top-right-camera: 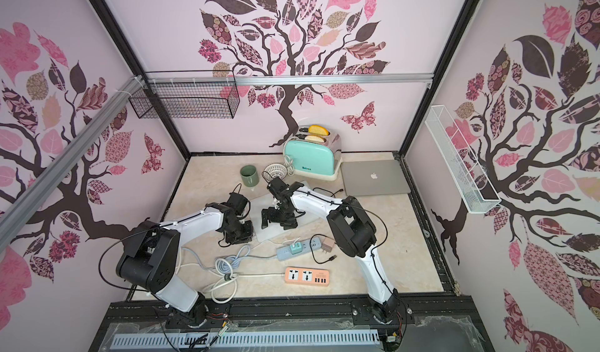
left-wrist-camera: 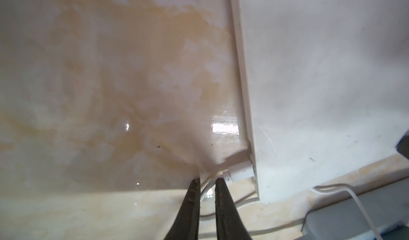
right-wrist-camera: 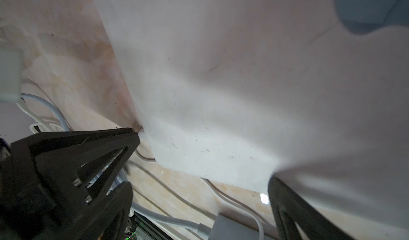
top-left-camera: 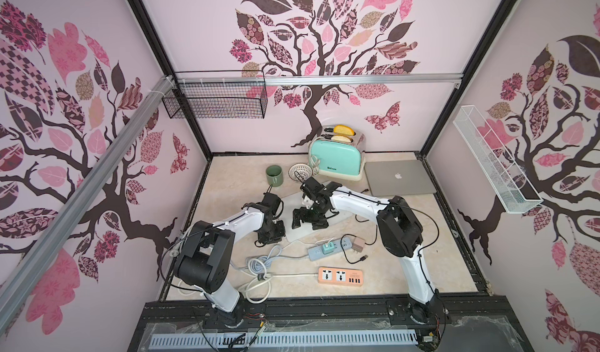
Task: Unplug the laptop charger
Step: Remove the charging cable from the laptop.
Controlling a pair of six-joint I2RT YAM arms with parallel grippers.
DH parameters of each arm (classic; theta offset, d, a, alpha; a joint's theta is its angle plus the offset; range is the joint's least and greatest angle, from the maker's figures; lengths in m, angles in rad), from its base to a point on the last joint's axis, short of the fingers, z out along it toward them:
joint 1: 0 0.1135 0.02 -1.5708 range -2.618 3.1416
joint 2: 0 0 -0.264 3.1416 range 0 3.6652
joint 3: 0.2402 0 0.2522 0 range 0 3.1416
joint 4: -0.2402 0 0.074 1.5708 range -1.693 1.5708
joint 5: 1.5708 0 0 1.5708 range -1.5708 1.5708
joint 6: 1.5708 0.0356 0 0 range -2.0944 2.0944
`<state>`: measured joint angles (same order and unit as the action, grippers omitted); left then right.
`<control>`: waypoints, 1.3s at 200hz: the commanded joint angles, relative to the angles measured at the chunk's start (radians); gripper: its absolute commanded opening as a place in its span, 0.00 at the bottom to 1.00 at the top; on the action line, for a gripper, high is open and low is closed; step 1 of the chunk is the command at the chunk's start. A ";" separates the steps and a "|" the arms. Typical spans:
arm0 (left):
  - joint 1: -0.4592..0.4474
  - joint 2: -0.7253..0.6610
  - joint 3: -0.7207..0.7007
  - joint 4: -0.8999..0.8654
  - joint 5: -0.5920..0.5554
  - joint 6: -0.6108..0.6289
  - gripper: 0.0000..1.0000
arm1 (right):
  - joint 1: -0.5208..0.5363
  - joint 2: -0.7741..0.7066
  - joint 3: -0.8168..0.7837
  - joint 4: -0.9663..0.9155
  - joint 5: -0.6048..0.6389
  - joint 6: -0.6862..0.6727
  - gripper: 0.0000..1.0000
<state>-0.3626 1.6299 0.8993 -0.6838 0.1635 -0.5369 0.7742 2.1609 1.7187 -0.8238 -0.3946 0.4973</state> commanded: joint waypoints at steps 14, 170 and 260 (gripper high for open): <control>-0.007 0.018 -0.023 -0.017 -0.017 0.001 0.08 | 0.005 0.024 0.000 0.010 -0.009 0.013 0.98; -0.076 -0.010 -0.093 0.016 -0.042 -0.015 0.25 | 0.008 0.022 -0.037 0.024 -0.002 0.046 0.98; -0.084 -0.072 -0.091 -0.043 -0.095 -0.034 0.00 | 0.008 0.007 -0.075 0.048 0.000 0.056 0.98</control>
<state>-0.4393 1.5711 0.8337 -0.6716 0.0887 -0.5652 0.7738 2.1490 1.6855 -0.7765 -0.3977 0.5426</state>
